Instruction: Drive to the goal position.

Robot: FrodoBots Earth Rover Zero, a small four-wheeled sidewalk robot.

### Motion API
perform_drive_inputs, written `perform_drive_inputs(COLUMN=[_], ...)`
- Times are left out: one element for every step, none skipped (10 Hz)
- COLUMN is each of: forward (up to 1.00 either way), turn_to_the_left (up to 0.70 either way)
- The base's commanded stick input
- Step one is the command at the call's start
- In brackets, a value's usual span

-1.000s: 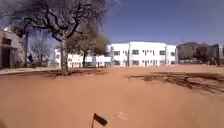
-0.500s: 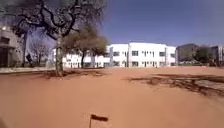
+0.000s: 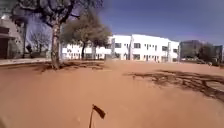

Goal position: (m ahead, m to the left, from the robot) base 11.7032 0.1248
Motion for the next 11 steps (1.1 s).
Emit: perform_drive_inputs(forward=[1.0,1.0,1.0,1.0,1.0,1.0,1.0,1.0,1.0,1.0,1.0], turn_to_the_left=[0.0,0.0,0.0,0.0,0.0,0.0,0.0,0.0,0.0,0.0,0.0])
